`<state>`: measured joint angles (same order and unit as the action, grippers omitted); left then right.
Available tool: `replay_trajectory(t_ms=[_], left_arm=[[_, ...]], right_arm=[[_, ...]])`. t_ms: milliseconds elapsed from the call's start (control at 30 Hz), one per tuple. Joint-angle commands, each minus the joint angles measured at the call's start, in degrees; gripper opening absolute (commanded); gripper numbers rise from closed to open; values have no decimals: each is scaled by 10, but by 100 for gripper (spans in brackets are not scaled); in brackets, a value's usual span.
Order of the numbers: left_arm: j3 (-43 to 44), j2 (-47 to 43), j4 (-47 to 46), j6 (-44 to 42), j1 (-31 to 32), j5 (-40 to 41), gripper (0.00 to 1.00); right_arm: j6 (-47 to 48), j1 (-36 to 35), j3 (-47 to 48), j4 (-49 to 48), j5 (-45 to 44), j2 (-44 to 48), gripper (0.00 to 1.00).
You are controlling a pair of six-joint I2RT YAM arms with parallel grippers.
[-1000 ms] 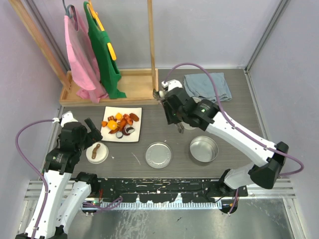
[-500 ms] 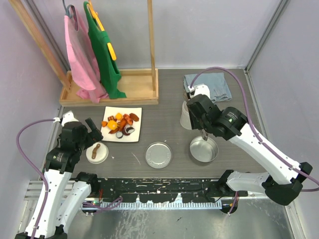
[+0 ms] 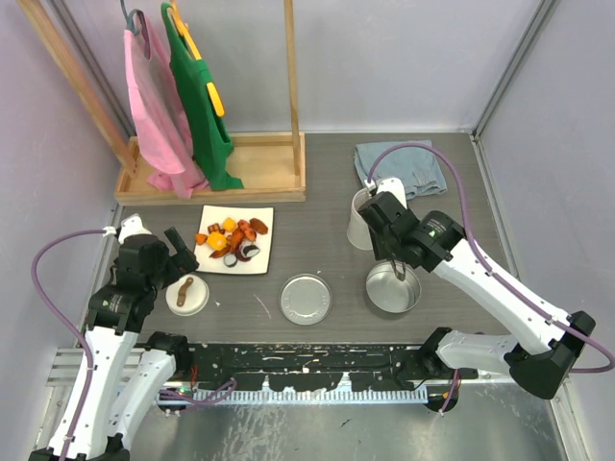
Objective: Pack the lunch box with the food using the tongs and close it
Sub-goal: Place the fake food in the packing box.
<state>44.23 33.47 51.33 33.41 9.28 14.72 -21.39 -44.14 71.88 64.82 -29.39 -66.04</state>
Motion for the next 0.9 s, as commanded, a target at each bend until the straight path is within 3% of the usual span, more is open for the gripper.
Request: replay_trajectory(t_ms=[0, 500, 867], left_arm=[[16, -1, -16, -9, 1, -2, 98], [15, 4, -18, -11, 1, -10, 98], [16, 17, -20, -14, 1, -23, 98]], right_arm=[[-2, 9, -5, -41, -8, 2, 46], [6, 25, -26, -78, 22, 1, 51], [4, 25, 33, -79, 60, 3, 54]])
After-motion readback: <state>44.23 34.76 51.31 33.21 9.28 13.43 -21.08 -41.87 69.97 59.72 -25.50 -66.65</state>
